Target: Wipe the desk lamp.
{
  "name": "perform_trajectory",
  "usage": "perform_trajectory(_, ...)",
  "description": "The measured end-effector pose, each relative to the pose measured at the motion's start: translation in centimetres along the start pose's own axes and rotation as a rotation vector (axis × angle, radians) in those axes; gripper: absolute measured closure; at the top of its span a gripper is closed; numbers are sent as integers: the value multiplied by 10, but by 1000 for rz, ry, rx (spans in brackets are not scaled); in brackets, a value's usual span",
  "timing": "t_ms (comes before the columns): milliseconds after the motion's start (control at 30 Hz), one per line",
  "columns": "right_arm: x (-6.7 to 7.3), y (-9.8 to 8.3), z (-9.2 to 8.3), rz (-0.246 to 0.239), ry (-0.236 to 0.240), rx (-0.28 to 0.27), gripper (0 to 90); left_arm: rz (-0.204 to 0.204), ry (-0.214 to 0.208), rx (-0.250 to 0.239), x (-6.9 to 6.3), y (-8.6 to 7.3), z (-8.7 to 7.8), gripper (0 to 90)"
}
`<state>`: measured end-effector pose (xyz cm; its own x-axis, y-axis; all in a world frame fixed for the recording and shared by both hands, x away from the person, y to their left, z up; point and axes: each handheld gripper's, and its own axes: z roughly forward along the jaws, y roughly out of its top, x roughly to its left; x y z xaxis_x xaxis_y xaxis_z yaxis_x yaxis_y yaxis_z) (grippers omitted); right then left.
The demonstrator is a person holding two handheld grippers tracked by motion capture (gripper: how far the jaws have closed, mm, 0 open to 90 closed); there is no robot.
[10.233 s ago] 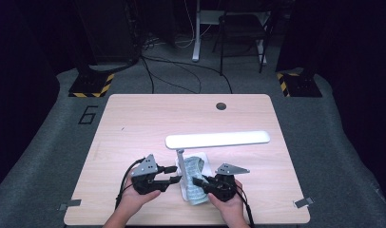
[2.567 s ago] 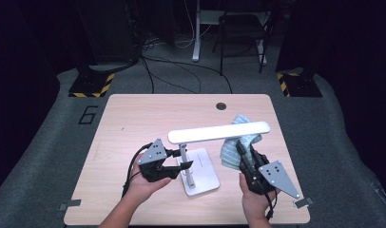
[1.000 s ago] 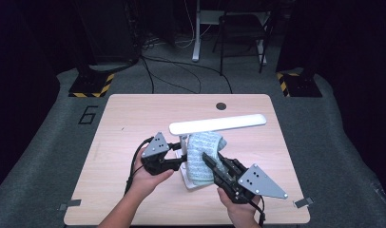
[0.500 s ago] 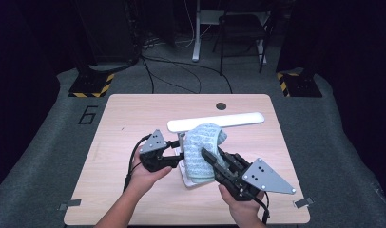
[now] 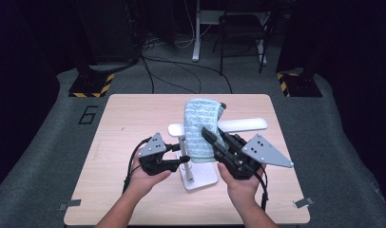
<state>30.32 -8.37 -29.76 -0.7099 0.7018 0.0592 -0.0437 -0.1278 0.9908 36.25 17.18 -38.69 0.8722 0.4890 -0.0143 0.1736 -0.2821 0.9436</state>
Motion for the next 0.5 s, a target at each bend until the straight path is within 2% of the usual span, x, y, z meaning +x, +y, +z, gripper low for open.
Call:
perform_trajectory(233, -3, -2, 7, -2, -40, 38, 710, 8, -4, -11, -2, -1, 0, 529)
perform_trajectory(500, -7, -3, 14, -34, -90, 59, 563, 0, -9, -15, -3, -2, 0, 529)
